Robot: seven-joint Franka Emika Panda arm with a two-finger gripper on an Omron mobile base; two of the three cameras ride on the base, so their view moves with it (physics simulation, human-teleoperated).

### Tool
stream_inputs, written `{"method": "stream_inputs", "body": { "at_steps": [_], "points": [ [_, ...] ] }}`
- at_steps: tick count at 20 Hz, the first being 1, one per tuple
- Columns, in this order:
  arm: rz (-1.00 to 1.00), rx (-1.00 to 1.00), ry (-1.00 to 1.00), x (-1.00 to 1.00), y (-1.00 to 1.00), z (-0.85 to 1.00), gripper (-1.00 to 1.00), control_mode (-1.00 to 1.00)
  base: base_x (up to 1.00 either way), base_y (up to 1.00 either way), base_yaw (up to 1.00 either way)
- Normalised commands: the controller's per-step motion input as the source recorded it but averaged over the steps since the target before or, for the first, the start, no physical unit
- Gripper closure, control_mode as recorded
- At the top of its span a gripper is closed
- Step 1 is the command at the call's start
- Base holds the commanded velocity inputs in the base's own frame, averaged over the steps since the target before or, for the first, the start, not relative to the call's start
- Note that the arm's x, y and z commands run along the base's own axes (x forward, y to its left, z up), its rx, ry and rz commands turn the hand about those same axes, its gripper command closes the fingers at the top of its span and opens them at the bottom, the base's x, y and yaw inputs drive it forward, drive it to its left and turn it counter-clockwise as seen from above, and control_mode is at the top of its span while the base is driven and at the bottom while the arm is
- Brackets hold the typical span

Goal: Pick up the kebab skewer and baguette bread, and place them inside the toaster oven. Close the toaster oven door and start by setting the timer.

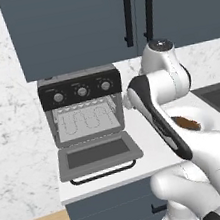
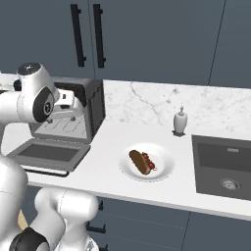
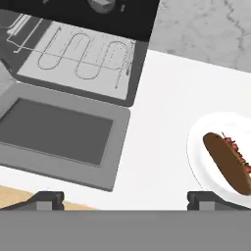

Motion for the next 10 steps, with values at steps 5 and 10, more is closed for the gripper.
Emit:
{"method": "stream_inputs", "body": {
  "at_steps": [5,10],
  "points": [
    [0.00,-0.07,-0.22,0.09,0.98,-0.18,-1.00,-1.00,0.00,0.00,0.00],
    [0.00,0.00,-0.06,0.53,0.48,-0.03,-1.00,-1.00,0.00,0.00,0.00]
  ]
}}
